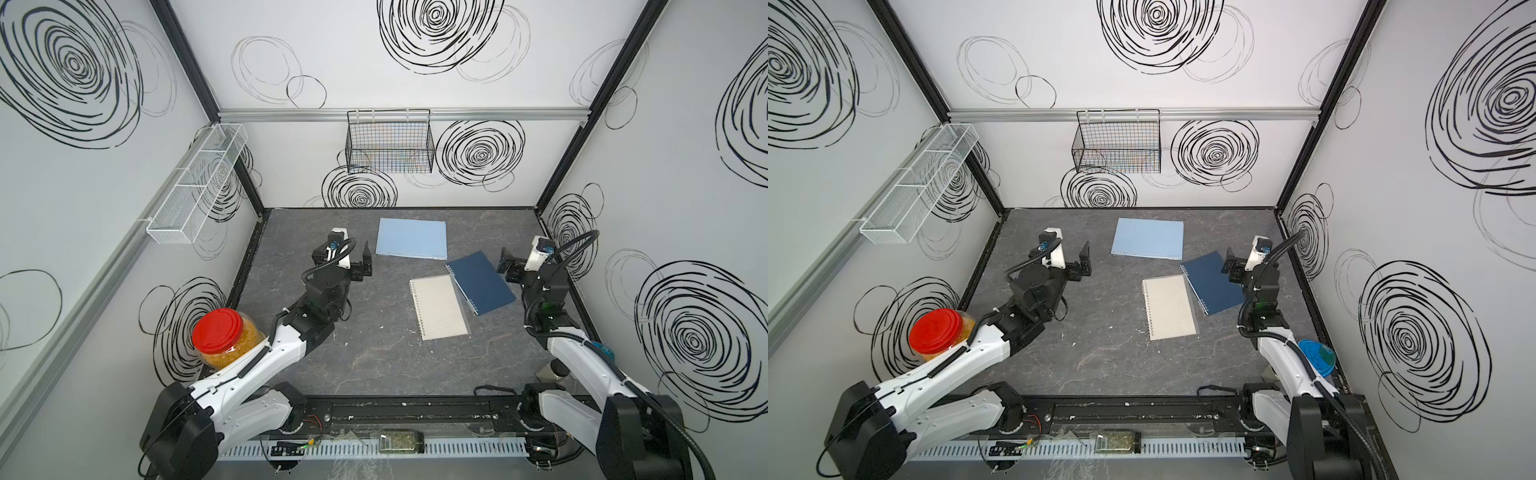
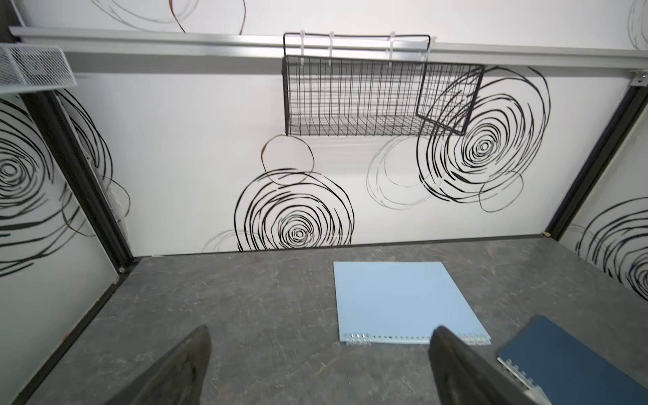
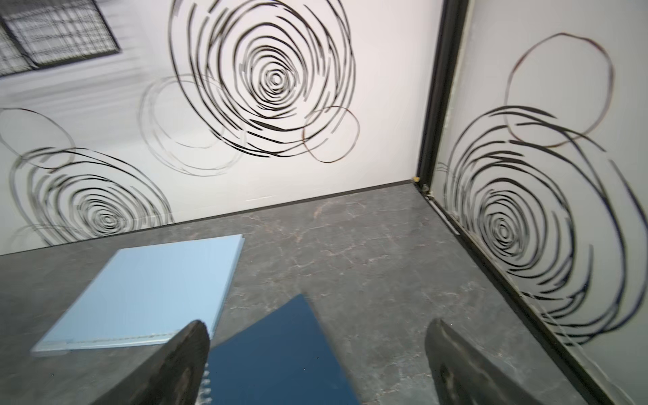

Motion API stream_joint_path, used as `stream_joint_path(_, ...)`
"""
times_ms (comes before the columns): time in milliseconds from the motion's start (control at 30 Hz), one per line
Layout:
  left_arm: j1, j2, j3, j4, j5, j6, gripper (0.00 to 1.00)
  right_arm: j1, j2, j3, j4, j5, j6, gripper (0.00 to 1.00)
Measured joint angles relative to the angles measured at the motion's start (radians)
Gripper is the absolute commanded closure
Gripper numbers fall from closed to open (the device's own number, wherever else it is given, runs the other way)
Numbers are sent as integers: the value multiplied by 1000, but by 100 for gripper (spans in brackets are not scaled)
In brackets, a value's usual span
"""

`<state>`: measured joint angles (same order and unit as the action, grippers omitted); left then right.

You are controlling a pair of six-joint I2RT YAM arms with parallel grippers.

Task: Tear off pages from different notebooks
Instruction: Move the notebook to the center of the board.

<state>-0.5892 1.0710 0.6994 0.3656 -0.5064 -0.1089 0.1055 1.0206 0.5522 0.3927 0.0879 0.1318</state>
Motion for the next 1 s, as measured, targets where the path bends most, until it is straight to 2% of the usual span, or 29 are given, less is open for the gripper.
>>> stream_joint_path(167,-26,35,84,-130,-1,-94,1,114,-37,166,-263,-56,40,0)
stream_joint_path(333,-31,136,203,-297,44,-203,1,170,-15,172,-410,-167,134,0)
stream_joint_path(567,-2,268,233,-401,251,-323,1,223,103,117,-448,-239,247,2)
stream_joint_path(733,67,346,198,-391,417,-387,1,225,249,131,-485,-256,306,10)
stream_joint_path(833,108,377,176,-384,483,-406,1,225,330,151,-498,-274,320,15)
stream_joint_path(1000,135,381,146,-363,520,-417,1,225,409,168,-497,-297,325,20)
